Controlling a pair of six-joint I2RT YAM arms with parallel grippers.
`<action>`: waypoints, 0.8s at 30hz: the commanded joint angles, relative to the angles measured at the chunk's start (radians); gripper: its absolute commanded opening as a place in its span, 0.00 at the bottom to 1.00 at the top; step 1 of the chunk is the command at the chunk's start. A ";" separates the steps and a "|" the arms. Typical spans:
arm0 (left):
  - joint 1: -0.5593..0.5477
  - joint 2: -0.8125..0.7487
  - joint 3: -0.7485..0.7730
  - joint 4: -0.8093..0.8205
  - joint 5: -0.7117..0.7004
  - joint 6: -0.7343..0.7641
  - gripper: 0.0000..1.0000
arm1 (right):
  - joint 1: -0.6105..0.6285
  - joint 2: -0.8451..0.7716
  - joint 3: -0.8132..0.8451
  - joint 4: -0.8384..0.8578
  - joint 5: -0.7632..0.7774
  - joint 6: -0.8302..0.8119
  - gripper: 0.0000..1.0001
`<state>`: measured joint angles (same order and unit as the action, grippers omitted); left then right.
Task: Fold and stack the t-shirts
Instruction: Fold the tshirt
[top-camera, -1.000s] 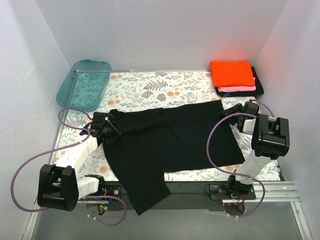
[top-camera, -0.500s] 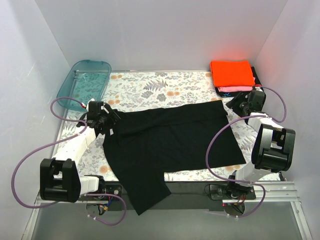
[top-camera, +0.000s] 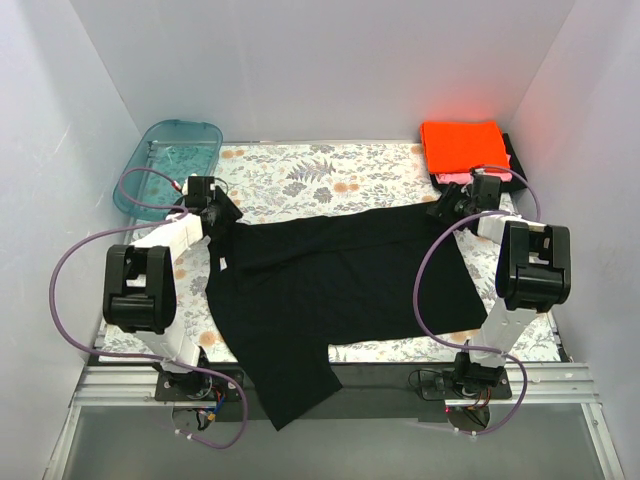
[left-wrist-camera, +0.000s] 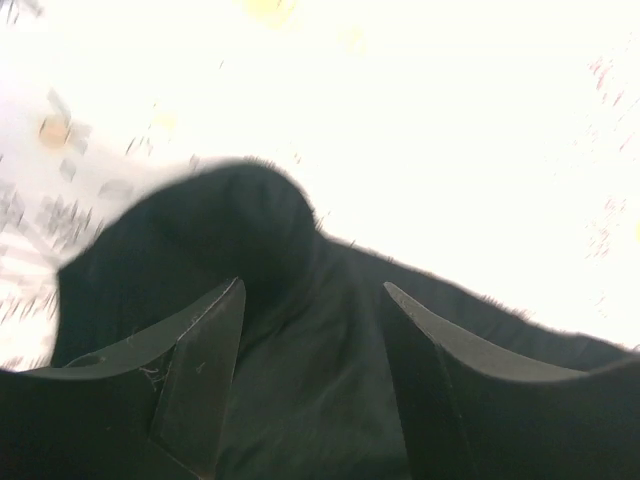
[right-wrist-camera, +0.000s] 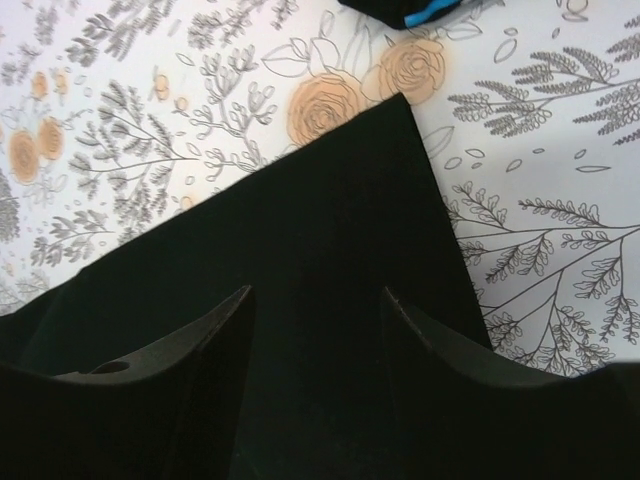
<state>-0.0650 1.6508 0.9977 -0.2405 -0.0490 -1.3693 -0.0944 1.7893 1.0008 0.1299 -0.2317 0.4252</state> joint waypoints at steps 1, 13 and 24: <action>0.008 0.030 0.071 0.040 -0.009 -0.005 0.55 | -0.005 0.034 0.055 0.025 -0.003 -0.023 0.59; 0.008 0.139 0.120 0.041 -0.018 -0.011 0.41 | -0.013 0.107 0.055 0.027 0.017 -0.025 0.59; 0.047 0.110 0.119 0.136 -0.025 -0.025 0.00 | -0.071 0.145 0.009 0.025 0.009 0.053 0.59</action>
<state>-0.0475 1.8202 1.0988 -0.1825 -0.0628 -1.3849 -0.1303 1.8874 1.0325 0.1772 -0.2634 0.4557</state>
